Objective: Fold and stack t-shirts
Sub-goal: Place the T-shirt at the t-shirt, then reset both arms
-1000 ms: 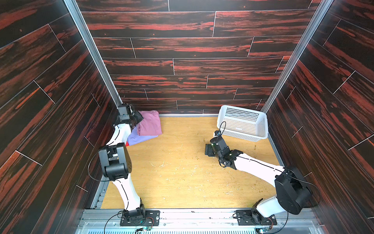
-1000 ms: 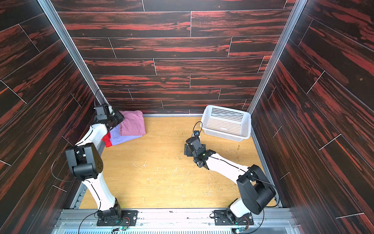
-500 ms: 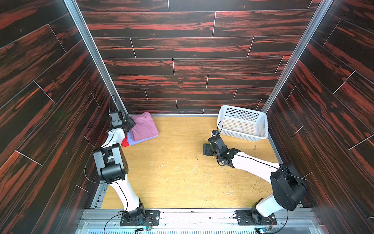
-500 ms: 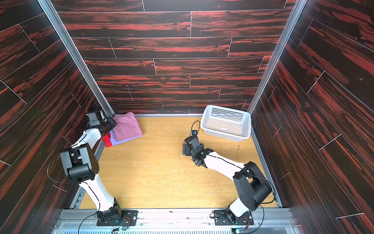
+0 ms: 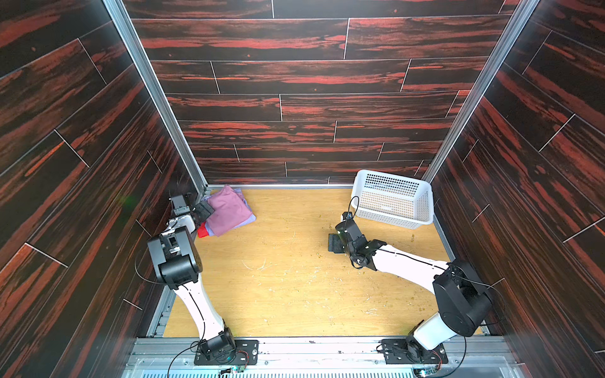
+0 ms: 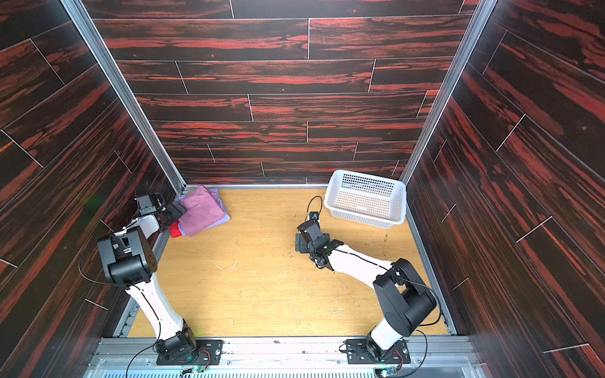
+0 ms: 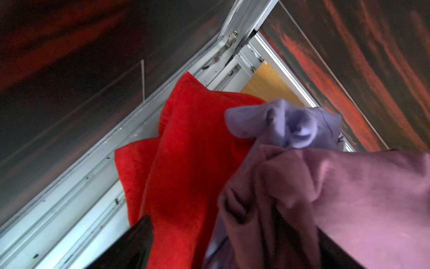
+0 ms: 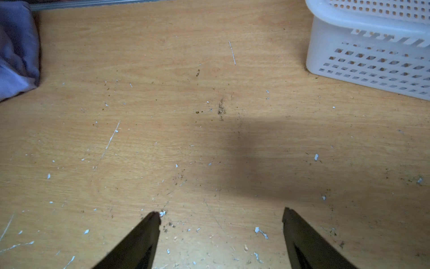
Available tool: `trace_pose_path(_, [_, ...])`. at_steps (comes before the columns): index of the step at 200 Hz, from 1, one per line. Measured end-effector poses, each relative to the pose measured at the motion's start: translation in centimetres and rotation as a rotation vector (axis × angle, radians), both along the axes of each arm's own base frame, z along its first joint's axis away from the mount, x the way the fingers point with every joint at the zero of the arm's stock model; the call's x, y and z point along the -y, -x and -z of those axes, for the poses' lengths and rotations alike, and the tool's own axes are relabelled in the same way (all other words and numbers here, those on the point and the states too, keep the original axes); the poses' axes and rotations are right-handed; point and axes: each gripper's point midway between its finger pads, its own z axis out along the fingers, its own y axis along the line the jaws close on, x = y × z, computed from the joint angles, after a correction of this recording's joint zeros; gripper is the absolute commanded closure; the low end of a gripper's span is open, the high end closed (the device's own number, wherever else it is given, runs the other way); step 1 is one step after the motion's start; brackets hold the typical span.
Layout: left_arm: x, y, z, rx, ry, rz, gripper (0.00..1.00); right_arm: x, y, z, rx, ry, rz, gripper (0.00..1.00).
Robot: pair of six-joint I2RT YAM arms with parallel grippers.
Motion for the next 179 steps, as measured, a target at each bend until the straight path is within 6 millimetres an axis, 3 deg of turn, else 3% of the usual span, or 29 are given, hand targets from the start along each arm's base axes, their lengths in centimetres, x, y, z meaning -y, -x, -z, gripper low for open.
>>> trace_pose_path(19, [0.3,0.4,-1.8,0.058,-0.014,0.011,0.00,0.1,-0.4,-0.6,0.018,0.009,0.007,0.13])
trace_pose_path(31, [1.0,0.6,-4.5,0.122,-0.023,0.037,0.00,0.0,-0.8,-1.4,0.039,0.013,0.010,0.13])
trace_pose_path(54, [2.9,0.8,-12.8,0.325,-0.062,0.120,0.00,-0.1,-2.0,-3.6,0.079,0.007,0.010,0.12])
trace_pose_path(69, [4.5,2.3,-18.5,0.479,-0.105,0.164,0.00,0.6,-2.9,-5.6,0.116,-0.009,0.025,0.12])
trace_pose_path(82, [6.3,4.7,-21.4,0.576,-0.132,0.188,0.00,1.8,-3.2,-7.4,0.150,-0.011,0.046,0.12])
trace_pose_path(90, [7.3,6.3,-22.2,0.615,-0.148,0.198,0.00,2.6,-3.3,-8.2,0.167,-0.007,0.062,0.12])
trace_pose_path(105, [8.9,8.8,-21.6,0.634,-0.160,0.212,0.00,4.2,-3.2,-9.6,0.196,0.000,0.091,0.12])
trace_pose_path(122, [10.5,10.9,-18.3,0.592,-0.161,0.210,0.00,6.4,-2.8,-9.3,0.199,0.011,0.127,0.12])
trace_pose_path(154, [13.1,13.5,-10.3,0.438,-0.162,0.210,0.00,10.4,-1.0,-4.8,0.121,0.086,0.196,0.13])
trace_pose_path(179, [13.8,15.2,-7.0,0.384,-0.219,0.209,0.00,11.9,0.5,-1.8,0.069,0.148,0.220,0.13])
